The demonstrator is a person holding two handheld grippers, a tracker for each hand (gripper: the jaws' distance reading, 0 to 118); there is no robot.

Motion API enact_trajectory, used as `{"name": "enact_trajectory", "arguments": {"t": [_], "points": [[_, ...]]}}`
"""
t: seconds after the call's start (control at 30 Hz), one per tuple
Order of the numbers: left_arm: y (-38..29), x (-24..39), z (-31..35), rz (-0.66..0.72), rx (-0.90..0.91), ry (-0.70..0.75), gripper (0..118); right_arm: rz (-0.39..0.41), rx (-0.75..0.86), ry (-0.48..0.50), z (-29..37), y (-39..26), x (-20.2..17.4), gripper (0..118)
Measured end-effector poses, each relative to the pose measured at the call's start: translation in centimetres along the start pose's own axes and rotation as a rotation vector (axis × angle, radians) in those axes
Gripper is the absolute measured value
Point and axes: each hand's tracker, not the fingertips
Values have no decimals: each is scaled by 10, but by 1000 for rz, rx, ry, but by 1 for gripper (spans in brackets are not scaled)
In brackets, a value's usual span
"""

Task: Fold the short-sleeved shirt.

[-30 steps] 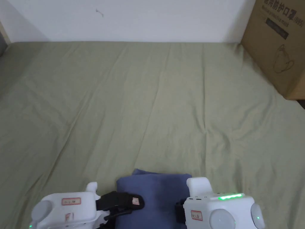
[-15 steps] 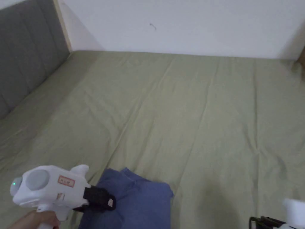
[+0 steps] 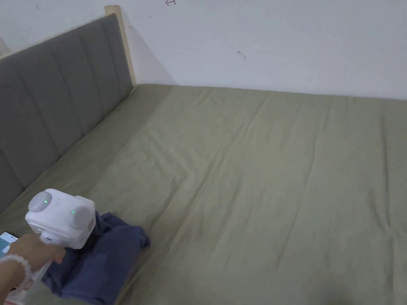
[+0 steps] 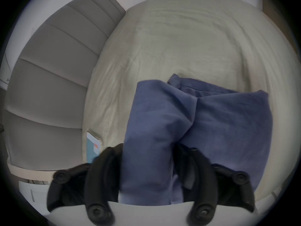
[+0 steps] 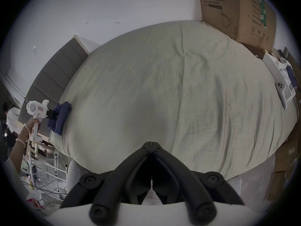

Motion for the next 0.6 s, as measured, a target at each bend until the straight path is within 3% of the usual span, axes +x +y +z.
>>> {"name": "enact_trajectory", "arguments": {"t": [0.1, 0.27, 0.3, 0.37, 0.43, 0.5, 0.6], "points": [[-7, -6, 20, 9, 42, 31, 73, 21, 1, 3, 0, 4, -4, 0], [-27, -22, 108, 377, 289, -241, 67, 49, 30, 11, 4, 15, -15, 0], [-34, -21, 125, 396, 333, -311, 51, 55, 41, 17, 6, 17, -18, 0], [-52, -6, 166, 404, 454, -430, 6, 65, 67, 31, 10, 21, -25, 0], [-60, 10, 191, 367, 509, -485, 0, 76, 90, 51, 16, 24, -32, 0], [-78, 40, 221, 375, 547, -426, 0, 89, 135, 68, 27, 28, -43, 0], [-98, 82, 254, 308, 624, -461, 0, 100, 201, 91, 43, 33, -56, 0]]}}
